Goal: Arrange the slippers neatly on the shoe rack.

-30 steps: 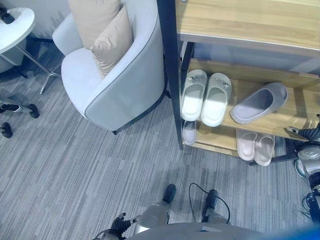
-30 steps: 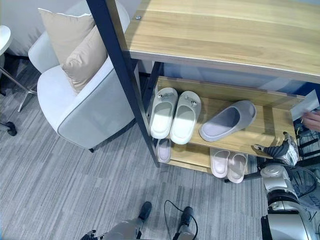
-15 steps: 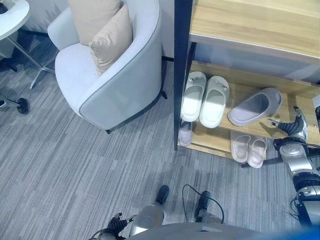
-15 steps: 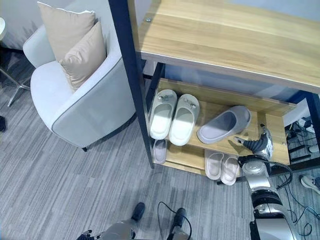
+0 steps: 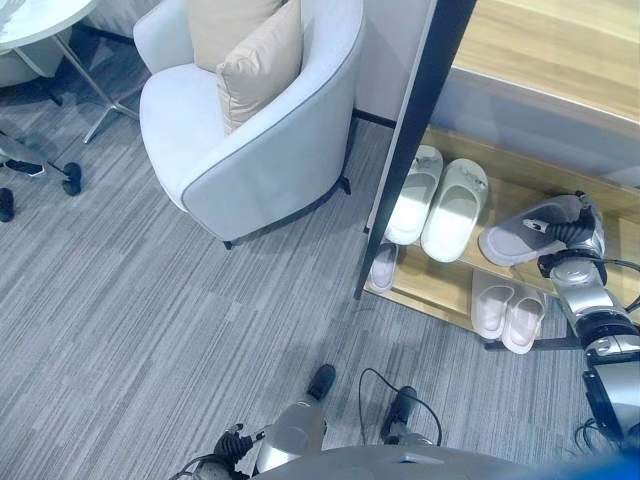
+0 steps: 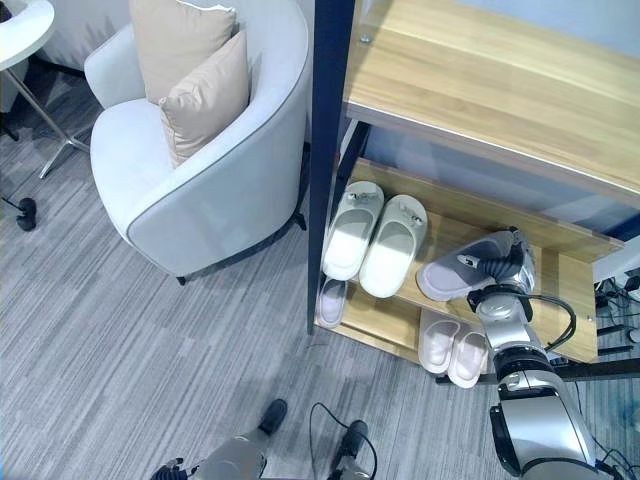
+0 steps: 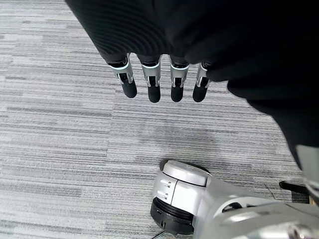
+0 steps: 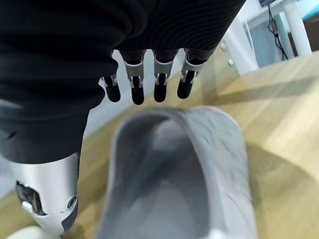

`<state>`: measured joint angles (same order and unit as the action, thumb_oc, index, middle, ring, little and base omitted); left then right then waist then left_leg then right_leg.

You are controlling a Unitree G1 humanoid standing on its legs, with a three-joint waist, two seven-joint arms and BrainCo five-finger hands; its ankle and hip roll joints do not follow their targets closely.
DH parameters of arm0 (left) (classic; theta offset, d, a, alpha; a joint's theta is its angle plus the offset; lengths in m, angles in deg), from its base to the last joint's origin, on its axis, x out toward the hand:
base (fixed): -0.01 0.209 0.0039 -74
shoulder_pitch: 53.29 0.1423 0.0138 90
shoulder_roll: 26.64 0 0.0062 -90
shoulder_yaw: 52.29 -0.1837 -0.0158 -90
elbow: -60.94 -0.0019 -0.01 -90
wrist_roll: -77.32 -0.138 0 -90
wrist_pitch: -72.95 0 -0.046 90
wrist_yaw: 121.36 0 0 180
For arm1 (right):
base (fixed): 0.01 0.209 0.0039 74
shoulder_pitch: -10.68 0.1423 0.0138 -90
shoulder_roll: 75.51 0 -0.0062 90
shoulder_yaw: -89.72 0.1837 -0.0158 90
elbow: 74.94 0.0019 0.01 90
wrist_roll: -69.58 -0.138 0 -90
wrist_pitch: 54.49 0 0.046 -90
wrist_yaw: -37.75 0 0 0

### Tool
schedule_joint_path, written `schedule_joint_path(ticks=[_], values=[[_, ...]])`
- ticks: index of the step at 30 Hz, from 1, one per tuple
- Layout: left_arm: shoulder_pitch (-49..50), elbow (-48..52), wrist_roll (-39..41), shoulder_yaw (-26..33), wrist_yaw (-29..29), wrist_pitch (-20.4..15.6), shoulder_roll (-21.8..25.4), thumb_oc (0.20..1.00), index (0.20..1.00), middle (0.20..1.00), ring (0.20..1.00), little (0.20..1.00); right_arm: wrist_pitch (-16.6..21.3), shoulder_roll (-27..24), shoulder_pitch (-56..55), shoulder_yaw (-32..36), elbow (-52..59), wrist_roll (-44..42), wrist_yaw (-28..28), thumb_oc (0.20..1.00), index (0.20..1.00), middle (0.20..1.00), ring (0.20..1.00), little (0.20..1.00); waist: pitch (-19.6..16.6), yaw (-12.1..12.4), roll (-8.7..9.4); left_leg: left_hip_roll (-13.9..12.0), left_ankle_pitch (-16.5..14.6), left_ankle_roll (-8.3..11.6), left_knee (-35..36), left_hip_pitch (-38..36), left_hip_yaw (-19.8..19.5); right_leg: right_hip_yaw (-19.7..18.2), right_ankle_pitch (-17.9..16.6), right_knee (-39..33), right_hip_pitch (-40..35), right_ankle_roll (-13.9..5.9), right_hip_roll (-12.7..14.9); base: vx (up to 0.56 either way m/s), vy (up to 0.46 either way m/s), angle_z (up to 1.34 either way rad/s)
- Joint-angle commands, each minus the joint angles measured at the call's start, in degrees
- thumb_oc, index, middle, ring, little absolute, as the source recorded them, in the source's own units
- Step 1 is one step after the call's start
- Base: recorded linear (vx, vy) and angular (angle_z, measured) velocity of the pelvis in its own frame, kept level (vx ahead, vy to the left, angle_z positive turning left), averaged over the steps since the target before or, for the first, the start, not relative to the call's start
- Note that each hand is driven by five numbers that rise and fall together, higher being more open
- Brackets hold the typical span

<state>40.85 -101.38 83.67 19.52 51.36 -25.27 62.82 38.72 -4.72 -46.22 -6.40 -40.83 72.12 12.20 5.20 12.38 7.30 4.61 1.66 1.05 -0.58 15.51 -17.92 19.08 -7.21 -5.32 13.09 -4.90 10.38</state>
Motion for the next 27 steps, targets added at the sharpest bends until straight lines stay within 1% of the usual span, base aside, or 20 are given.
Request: schedule_joint_path(ticks=[1,8,9,12,17,18,19,22,27], values=[[-1.56,-4.5,1.01,-2.64,1.28,-0.92,-3.61,1.0,1.0,1.0,1.0,1.0,0.75,-7.01,3.1,-1.34,1.63,0.01,-1.4,1.0,1.0,1.0,1.0,1.0,1.9,0.95,-1.14,-0.1,1.26,1.1,5.58,0.29,-0.18,3.17,4.5,0.32,-6.42,-3.93,0.37,0.0,0.0,0.0],[-2.75,-4.1,1.97,-2.67,0.75,-1.29,-3.25,1.0,1.0,1.0,1.0,1.0,-0.28,-7.53,4.39,-2.34,-1.18,0.88,-2.0,1.0,1.0,1.0,1.0,1.0,3.02,1.13,-1.12,0.31,1.45,1.23,5.58,1.23,-0.54,3.85,4.26,0.32,-5.8,-4.13,0.66,0.01,0.001,0.03],[-3.08,-3.87,2.05,-3.0,0.48,-1.56,-3.07,1.0,1.0,1.0,1.0,1.0,-0.74,-8.19,5.02,-3.03,-4.5,1.05,-2.31,1.0,1.0,1.0,1.0,1.0,3.33,1.35,-1.16,0.52,1.55,1.28,5.58,1.61,-0.68,4.04,4.11,0.32,-5.62,-4.23,0.82,0.0,0.0,0.0],[-3.37,-3.74,2.0,-3.01,0.33,-1.63,-2.96,1.0,1.0,1.0,1.0,1.0,-1.11,-8.66,5.51,-3.77,-5.96,1.73,-2.21,1.0,1.0,1.0,1.0,1.0,3.5,1.41,-1.26,0.54,1.6,1.34,5.58,1.73,-0.78,4.25,4.12,0.32,-5.56,-4.25,0.87,0.0,0.001,0.01],[-4.09,-2.87,2.11,-3.74,-0.09,-2.11,-2.52,1.0,1.0,1.0,1.0,1.0,-2.52,-10.33,8.8,-7.76,-11.72,5.13,-1.72,1.0,1.0,1.0,1.0,1.0,4.22,1.92,-1.4,0.65,1.81,1.39,5.58,2.26,-1.11,4.5,3.84,0.32,-5.2,-4.32,0.99,0.0,0.0,0.01],[-4.23,-2.66,2.11,-3.96,-0.08,-2.21,-2.5,1.0,1.0,1.0,1.0,1.0,-2.67,-10.35,9.43,-8.58,-12.57,5.65,-1.5,0.57,0.57,0.57,0.57,0.57,4.38,1.98,-1.46,0.55,1.79,1.37,5.58,2.26,-1.06,4.4,3.85,0.32,-5.15,-4.32,0.95,0.0,0.0,0.0],[-4.35,-2.68,2.14,-3.97,-0.18,-2.14,-2.4,1.0,1.0,1.0,1.0,1.0,-2.93,-10.21,9.64,-9.38,-13.11,6.39,-1.52,0.2,0.2,0.2,0.2,0.2,4.47,2.04,-1.47,0.48,1.75,1.36,5.58,2.14,-0.98,4.41,3.88,0.32,-5.18,-4.31,0.92,0.0,0.0,0.0],[-4.81,-2.56,1.87,-4.28,-0.31,-2.08,-2.39,1.0,1.0,1.0,1.0,1.0,-3.29,-10.14,9.59,-9.77,-14.53,7.33,-1.94,0.2,0.2,0.2,0.2,0.2,4.4,2.09,-1.61,0.45,1.71,1.35,5.58,2.09,-1.23,4.61,3.98,0.32,-5.31,-4.23,0.94,0.0,0.0,0.0],[-4.98,-2.81,1.26,-4.5,-0.69,-2.05,-2.38,1.0,1.0,1.0,1.0,1.0,-3.06,-11.11,8.48,-8.31,-16.02,6.24,-2.74,0.2,0.2,0.2,0.2,0.2,4.14,1.93,-1.59,0.33,1.6,1.39,5.58,1.94,-1.22,4.64,4.06,0.32,-5.3,-4.25,0.92,-0.01,-0.002,0.03]])
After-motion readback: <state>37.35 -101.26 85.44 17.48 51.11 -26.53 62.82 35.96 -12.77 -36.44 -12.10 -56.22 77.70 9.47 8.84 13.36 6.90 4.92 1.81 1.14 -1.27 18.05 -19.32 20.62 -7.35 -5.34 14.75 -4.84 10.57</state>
